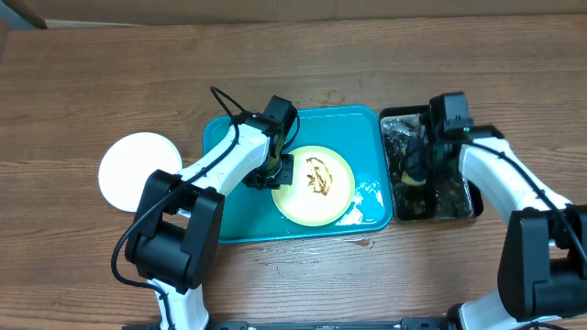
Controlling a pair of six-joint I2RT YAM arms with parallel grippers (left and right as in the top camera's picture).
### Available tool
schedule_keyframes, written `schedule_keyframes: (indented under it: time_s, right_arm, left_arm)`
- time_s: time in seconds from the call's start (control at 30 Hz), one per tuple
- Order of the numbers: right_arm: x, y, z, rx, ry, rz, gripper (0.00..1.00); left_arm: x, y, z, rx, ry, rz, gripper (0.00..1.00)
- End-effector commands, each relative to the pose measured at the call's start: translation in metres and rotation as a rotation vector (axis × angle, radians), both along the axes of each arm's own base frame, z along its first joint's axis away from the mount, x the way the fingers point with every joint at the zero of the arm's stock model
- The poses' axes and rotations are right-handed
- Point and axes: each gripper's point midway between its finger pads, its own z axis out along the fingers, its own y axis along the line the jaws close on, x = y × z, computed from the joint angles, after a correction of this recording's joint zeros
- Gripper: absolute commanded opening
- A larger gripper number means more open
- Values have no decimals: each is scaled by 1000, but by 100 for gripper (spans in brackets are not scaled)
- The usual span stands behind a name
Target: Clean dirty plates on tray and stack at the side
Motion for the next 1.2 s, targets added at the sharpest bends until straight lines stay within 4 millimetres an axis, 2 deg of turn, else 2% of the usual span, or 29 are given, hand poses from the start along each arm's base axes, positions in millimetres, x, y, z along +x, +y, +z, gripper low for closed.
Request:
schedule_keyframes:
  time_s: [0.0, 0.1, 0.23, 0.33, 0.4, 0.43, 0.5, 0.53, 0.7, 1.03, 1.17]
  right_arm:
    - [-13, -3, -22, -2, 1, -20, 10]
    - [-15, -3, -33, 4, -27, -23, 13]
    - [-8, 1, -24, 24, -39, -20, 11]
    - [2, 5, -4, 42, -40, -15, 8]
    - [9, 6, 17, 43, -42, -15, 7]
    - [12, 6, 33, 41, -35, -15, 7]
    - [12, 6, 48, 38, -13, -16, 8]
    - [11, 6, 50, 38, -7, -16, 9]
    - [1, 4, 37, 30, 43, -18, 12]
    - [-20, 3, -25, 24, 111, -21, 13]
    - [-23, 2, -34, 27, 125, -42, 11]
  left_arm:
    - [-5, 5, -5, 15, 20, -8, 4]
    - [-5, 5, -5, 15, 20, -8, 4]
    - [-5, 5, -5, 12, 21, -9, 4]
    - [-5, 4, -5, 9, 22, -8, 4]
    - [-5, 4, -5, 9, 22, -9, 4]
    - [-5, 4, -5, 9, 22, -9, 4]
    - [-5, 4, -5, 9, 22, -9, 4]
    - [-5, 4, -5, 9, 22, -9, 4]
    - [-5, 4, -5, 9, 22, -9, 4]
    - [-5, 4, -5, 9, 22, -8, 4]
    - [-5, 4, -5, 8, 23, -9, 4]
